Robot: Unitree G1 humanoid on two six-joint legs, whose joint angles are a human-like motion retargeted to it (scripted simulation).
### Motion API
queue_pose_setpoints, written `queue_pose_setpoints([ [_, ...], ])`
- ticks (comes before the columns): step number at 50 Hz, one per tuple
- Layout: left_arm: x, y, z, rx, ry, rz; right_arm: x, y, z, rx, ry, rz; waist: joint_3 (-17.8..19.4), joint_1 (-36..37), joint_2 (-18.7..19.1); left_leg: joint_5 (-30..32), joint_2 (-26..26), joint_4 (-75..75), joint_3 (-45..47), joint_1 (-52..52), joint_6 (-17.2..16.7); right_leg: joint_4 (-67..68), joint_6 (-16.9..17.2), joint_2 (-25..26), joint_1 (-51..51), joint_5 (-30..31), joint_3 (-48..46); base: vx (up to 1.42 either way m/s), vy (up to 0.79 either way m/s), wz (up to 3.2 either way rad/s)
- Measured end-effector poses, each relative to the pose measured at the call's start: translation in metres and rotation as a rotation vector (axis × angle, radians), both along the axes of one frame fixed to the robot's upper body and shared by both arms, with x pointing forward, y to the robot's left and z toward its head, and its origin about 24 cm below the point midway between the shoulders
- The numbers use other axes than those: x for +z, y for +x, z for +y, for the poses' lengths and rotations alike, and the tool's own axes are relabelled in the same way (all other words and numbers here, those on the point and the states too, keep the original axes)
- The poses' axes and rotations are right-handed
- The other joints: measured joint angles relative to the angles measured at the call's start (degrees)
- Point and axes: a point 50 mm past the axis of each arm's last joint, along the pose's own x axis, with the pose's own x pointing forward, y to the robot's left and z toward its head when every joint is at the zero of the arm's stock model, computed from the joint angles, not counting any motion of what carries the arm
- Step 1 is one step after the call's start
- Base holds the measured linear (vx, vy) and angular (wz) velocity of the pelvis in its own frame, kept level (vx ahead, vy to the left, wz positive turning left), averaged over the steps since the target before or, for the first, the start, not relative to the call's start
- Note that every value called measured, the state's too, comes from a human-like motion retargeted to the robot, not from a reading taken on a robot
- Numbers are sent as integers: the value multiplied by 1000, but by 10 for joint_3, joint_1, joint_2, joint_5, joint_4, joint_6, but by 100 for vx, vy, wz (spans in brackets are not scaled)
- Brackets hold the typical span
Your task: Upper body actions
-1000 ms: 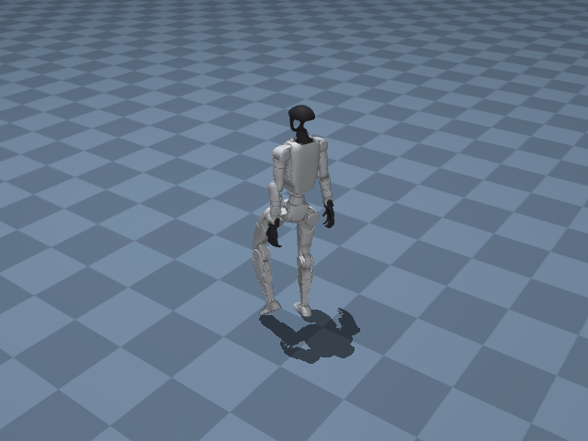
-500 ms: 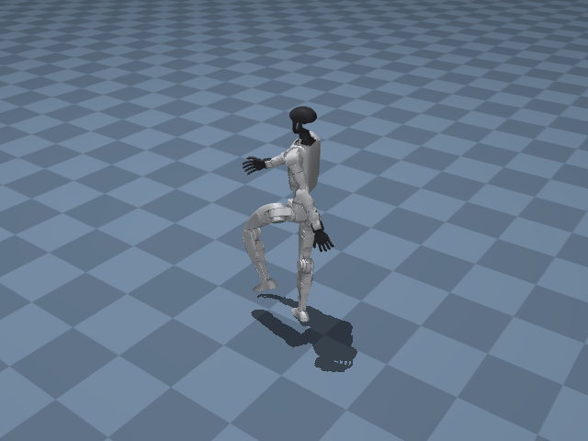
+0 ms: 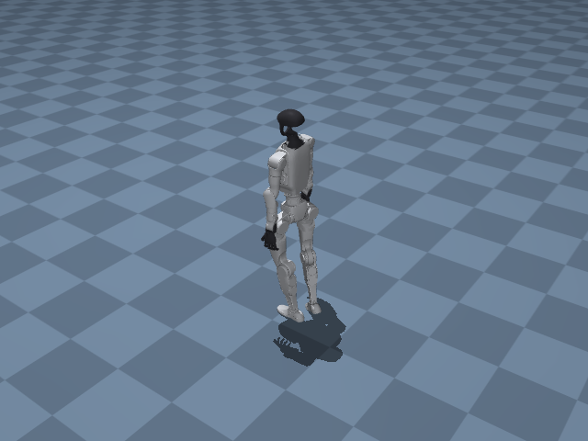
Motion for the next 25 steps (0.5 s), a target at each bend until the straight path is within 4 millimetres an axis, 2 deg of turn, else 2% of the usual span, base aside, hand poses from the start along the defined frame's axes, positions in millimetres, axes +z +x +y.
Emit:
queue_pose_setpoints([
  [3,0,59,-21,-67,-3,-184,-3,-67,-1,-71,9,179,11,-9,18,-2,17,6,-12,10,6,178,-34,-42,-74,83,9,34,-1,14],
  [5,7,109,-44,-85,-40,-338,1,-105,0,-51,-10,271,21,-22,18,3,16,3,-13,10,11,338,-70,-79,-167,143,51,23,-3,9],
  [7,25,170,-66,-108,-90,-515,7,-141,-1,9,-38,377,41,-53,15,13,5,-3,-23,16,17,490,-82,-86,-262,114,98,4,1,48],
  [9,56,229,-87,-159,-131,-704,15,-176,-1,57,-48,504,65,-96,9,25,-15,-10,-40,28,28,621,-94,-132,-343,82,107,2,8,91],
  [11,96,282,-103,-219,-141,-898,26,-209,1,60,-38,624,84,-144,12,36,-14,-15,-63,34,30,718,-94,-154,-431,62,118,-5,-2,106],
  [14,162,341,-111,-257,-120,-1154,45,-250,4,-20,-33,763,107,-208,34,48,20,-18,-95,35,21,790,-93,-168,-553,48,97,-10,-12,83],
  [17,213,372,-112,-236,-111,-1328,60,-277,0,-133,-82,853,136,-263,50,50,39,-10,-118,43,17,799,-79,-188,-627,45,63,2,1,67],
  [20,236,384,-112,-233,-101,-1395,70,-291,-2,-225,-138,897,150,-293,55,47,49,3,-126,48,17,768,-45,-177,-656,47,42,11,4,27],
  [22,236,384,-112,-243,-87,-1396,70,-291,1,-269,-142,894,149,-290,53,43,49,7,-122,50,17,743,-26,-168,-649,54,37,11,1,-15],
  [25,221,376,-114,-251,-83,-1359,60,-278,9,-279,-92,842,137,-272,43,41,45,2,-109,54,17,711,-15,-154,-611,67,40,10,2,-34],
])
